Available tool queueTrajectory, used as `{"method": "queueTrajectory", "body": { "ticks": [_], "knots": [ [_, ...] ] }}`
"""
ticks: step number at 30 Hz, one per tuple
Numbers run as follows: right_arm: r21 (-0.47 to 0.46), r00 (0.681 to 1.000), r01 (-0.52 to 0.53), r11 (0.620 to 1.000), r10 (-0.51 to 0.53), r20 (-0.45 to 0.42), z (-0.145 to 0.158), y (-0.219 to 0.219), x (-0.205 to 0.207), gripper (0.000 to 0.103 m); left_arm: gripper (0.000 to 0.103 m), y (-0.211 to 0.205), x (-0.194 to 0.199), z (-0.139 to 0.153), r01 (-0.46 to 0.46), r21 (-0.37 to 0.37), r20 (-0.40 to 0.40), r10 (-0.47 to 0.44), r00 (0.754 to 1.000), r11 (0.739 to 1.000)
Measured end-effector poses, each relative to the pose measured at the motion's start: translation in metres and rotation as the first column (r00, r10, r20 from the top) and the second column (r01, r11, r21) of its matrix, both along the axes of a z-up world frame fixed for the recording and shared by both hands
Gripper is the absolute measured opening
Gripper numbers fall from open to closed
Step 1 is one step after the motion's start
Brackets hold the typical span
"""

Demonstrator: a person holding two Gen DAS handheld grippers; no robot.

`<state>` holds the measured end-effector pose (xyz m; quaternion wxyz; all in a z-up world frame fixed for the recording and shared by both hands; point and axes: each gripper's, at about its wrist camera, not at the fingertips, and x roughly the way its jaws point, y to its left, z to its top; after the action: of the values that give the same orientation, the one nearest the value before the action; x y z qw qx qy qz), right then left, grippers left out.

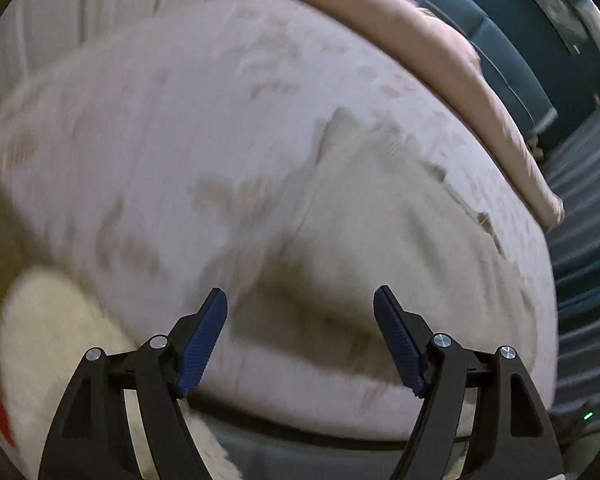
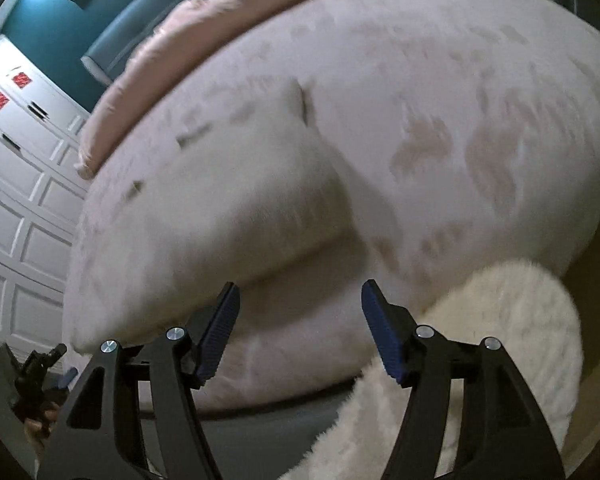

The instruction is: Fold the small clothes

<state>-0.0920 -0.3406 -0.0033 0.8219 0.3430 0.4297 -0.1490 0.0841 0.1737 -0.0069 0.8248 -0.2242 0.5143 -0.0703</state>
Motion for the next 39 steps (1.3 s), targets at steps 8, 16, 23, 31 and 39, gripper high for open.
{"method": "queueTrajectory", "body": {
  "ticks": [8,16,23,31,39],
  "knots": [
    [0.175,0.998,0.025,0.984,-0.034,0.045,-0.015,-0.005,0.046,0.068,0.073,-0.029,0.028,-0.016,-0.016,-0.107,-0.045,0.011,0.999,0.994],
    [0.248,0.990,0.113,0.962,-0.131,0.056,-0.008,-0.027,0.049,0.007,0.007,-0.030,0.041,-0.012,0.016,-0.134,-0.090,-0.029,0.996,0.991],
    [0.156,0.997,0.062,0.986,-0.054,-0.052,-0.002,-0.019,-0.014,0.006,0.006,-0.016,-0.011,-0.001,0.127,-0.063,-0.145,-0.135,0.980,0.990],
    [-0.049,0.983,-0.037,0.998,0.028,-0.182,0.003,-0.001,-0.020,0.031,0.015,-0.015,-0.030,0.000,0.112,0.002,-0.119,-0.111,0.987,0.994],
    [-0.237,0.999,-0.014,0.972,0.003,-0.048,0.072,-0.032,0.006,0.059,0.063,-0.015,0.003,0.084,0.086,0.130,0.142,-0.104,0.984,0.988]
  ]
}}
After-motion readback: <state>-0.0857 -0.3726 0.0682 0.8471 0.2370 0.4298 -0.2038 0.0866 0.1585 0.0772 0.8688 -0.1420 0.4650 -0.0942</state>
